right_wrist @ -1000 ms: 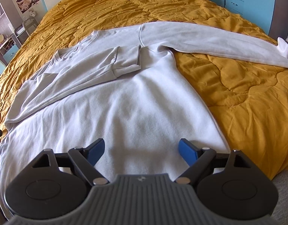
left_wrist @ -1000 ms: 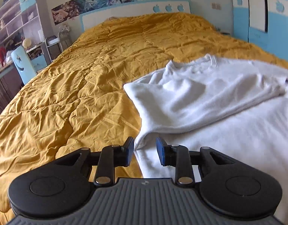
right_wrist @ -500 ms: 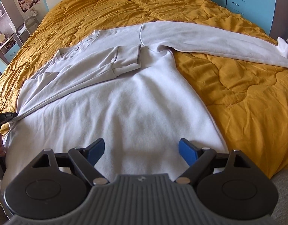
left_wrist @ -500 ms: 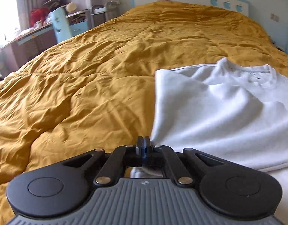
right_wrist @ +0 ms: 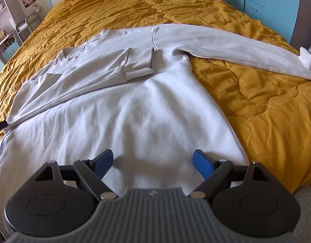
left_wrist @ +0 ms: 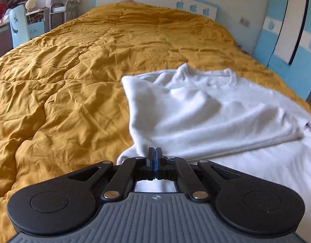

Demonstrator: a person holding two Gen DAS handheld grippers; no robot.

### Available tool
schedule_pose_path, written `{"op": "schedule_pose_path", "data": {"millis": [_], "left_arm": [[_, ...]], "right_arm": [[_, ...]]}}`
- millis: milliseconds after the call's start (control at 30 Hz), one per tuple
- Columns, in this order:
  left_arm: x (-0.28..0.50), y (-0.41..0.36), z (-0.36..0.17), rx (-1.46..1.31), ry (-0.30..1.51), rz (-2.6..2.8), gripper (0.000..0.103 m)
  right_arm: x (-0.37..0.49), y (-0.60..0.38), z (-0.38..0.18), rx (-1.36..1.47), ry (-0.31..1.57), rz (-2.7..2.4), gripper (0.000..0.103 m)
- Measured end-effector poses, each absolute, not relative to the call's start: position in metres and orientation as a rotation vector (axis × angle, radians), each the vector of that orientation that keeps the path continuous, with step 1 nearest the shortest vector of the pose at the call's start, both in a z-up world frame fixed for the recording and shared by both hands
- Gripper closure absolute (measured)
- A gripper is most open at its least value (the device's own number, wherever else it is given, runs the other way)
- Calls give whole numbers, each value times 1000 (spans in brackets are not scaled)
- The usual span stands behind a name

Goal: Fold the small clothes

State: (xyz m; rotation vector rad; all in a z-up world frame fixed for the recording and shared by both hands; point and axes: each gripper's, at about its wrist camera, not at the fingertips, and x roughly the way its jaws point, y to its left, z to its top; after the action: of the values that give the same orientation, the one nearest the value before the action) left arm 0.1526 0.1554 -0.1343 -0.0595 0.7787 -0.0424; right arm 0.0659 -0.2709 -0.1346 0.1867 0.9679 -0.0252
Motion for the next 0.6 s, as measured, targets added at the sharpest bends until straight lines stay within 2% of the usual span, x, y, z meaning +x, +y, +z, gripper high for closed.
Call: {"op": "schedule_pose_path", "data": {"millis": [133,300,367,467,500,567,600], "left_arm": [[159,158,-147,-134,807,80,96],[139,138,-129,58,688,238,95],[128,134,-117,83,646,223,74],[111,122,-96,71,589,121,53],[105,117,-89,67,573,102,48],[97,106,-76,31,532,64,31],[92,103,-71,-8,515,42,26]], "right_arm": [[60,-279,-127,205,948,-26,21],[48,-325,-111,278,856,-105,21],[42,-351,-106,308,799,-184,21],[36,-402,-103,368,740,-341,21],[32,-424,-104,413,701,-367,21],[24,-453,-107,483,593,-369,21],[18,-470,-109,508,525,-366,20]]}}
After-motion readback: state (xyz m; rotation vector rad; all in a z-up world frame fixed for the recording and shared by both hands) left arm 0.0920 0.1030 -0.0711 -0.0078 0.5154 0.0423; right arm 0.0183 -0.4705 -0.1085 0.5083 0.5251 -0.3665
